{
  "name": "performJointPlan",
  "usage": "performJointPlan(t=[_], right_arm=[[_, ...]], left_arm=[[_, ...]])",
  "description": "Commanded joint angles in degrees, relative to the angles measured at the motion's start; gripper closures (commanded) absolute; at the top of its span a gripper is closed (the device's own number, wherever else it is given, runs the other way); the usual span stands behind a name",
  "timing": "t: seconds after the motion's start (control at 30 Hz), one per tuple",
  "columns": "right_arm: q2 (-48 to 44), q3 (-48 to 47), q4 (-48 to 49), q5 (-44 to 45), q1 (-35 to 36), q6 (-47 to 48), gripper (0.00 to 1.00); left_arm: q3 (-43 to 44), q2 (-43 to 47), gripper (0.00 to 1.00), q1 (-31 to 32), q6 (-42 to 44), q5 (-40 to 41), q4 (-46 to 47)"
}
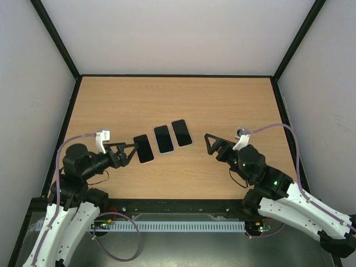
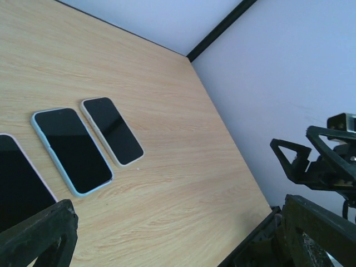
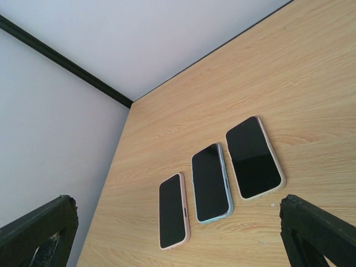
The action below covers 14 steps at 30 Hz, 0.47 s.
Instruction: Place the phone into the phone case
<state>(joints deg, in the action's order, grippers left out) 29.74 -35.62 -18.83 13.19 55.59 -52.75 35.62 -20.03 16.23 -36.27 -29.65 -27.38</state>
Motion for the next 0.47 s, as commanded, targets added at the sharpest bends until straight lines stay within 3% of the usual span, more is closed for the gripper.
performJointPlan(t=[0.0,0.43], right_arm=[[0.05,0.58,-0.51,1.66,0.31,-0.84,0.02],[0.32,1.14,0.24,0.23,0.31,-1.13,0.03]], left_arm=[[-0.04,2.05,0.01,0.27,0.65,-3.40,1.73],[0.38,6.17,0.00,0.15,-0.63,-2.74,3.86]])
